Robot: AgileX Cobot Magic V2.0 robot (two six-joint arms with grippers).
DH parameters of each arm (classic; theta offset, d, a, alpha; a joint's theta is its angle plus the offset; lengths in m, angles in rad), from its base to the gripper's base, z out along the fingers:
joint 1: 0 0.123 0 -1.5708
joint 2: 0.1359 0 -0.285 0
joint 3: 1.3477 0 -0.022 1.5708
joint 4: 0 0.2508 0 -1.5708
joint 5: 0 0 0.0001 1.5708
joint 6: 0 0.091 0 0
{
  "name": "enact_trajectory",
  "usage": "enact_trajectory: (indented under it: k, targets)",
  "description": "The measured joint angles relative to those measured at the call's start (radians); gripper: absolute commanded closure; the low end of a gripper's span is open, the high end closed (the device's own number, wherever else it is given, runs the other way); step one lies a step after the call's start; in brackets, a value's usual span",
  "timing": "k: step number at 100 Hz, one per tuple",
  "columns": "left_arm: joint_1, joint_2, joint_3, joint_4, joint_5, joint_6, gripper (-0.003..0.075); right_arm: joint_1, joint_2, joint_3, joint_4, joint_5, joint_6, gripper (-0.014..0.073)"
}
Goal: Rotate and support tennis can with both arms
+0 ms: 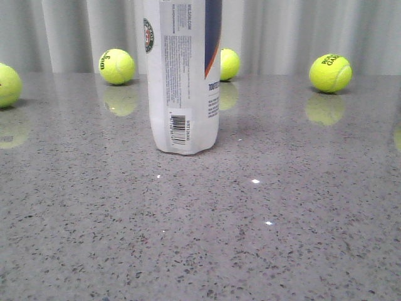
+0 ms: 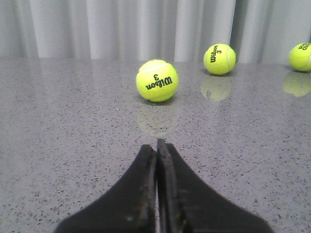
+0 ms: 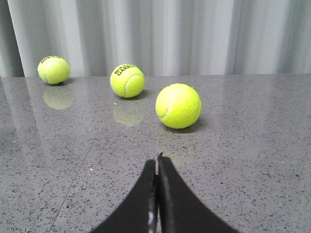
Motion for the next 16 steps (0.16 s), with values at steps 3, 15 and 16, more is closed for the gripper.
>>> enact_trajectory:
  k: [3,15,16]
  targets:
    - [0.000,0.000,0.000,0.000,0.000,0.000,0.0741,0.000,0.000,0.000,0.000,0.000,0.000,0.0659]
    - [0.000,0.000,0.000,0.000,0.000,0.002,0.0741,0.000,0.000,0.000,0.000,0.000,0.000,0.0659]
    - [0.000,0.000,0.000,0.000,0.000,0.002,0.0741,0.000,0.000,0.000,0.000,0.000,0.000,0.0659]
